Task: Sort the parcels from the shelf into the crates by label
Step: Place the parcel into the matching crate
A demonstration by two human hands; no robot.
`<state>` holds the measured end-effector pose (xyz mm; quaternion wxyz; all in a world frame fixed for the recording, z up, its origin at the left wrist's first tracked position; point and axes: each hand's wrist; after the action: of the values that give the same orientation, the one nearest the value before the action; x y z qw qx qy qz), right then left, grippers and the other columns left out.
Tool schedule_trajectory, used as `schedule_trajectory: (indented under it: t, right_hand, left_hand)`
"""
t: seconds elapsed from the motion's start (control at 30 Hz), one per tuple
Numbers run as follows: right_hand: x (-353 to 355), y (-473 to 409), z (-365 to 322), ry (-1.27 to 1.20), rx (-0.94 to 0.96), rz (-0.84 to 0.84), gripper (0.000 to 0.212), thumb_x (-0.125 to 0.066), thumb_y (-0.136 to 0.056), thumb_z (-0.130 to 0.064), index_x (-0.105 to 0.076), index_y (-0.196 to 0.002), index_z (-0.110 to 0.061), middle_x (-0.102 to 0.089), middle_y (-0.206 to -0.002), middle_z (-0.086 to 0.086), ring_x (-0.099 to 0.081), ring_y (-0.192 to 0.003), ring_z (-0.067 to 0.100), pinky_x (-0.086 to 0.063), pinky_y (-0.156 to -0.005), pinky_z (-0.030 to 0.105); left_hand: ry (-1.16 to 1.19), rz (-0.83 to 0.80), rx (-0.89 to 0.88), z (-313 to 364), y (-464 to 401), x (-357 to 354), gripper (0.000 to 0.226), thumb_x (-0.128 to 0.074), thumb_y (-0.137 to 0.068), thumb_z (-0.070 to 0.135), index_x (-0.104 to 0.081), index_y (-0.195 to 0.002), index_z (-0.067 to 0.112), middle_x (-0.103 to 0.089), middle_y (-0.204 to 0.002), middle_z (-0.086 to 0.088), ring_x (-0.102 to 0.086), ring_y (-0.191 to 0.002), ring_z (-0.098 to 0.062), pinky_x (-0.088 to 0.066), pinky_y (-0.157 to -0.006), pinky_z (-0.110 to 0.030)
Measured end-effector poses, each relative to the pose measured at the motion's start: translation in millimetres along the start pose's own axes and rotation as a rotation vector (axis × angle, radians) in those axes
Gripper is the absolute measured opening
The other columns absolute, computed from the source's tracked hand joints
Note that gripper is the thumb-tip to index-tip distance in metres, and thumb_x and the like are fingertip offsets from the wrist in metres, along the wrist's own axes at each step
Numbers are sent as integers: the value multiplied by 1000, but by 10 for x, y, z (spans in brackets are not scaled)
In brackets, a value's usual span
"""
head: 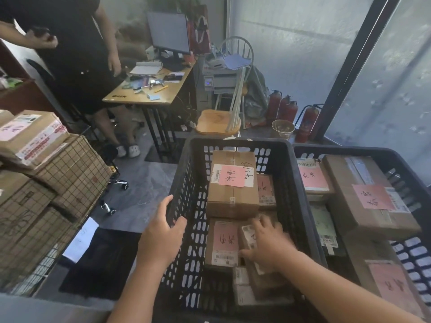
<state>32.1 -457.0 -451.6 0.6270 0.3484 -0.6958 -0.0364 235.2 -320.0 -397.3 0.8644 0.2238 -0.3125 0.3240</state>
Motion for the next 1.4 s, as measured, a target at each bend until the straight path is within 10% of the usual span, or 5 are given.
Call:
schedule_trajectory:
  t: [0.5, 1.4]
  right_hand:
    - [601, 395, -329, -22, 115, 330, 84, -52, -81, -74, -33, -153, -36, -31, -160, 1, -47, -129, 24, -51, -99, 37]
    - [1203, -1120, -1082, -143, 63, 528, 92, -49, -83, -78, -32, -158, -27, -27, -164, 11, -30, -147, 39, -39, -112, 57]
  left_hand:
    - [-12, 21, 1, 9, 2, 15, 59, -54, -99, 41, -32, -154, 45, -59, -143, 13, -63, -115, -15, -58, -95, -43]
    - [-25, 46, -13, -121, -142, -68, 63, -54, -97, 47, -25, -151, 57, -51, -150, 20, -61, -123, -12, -54, -105, -45]
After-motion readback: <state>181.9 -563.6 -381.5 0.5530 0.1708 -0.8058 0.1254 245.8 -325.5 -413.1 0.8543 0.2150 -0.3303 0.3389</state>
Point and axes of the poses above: each hand's wrist, its own y-axis away from the middle knuckle, its own x-axis out of the back of the hand, z = x × y
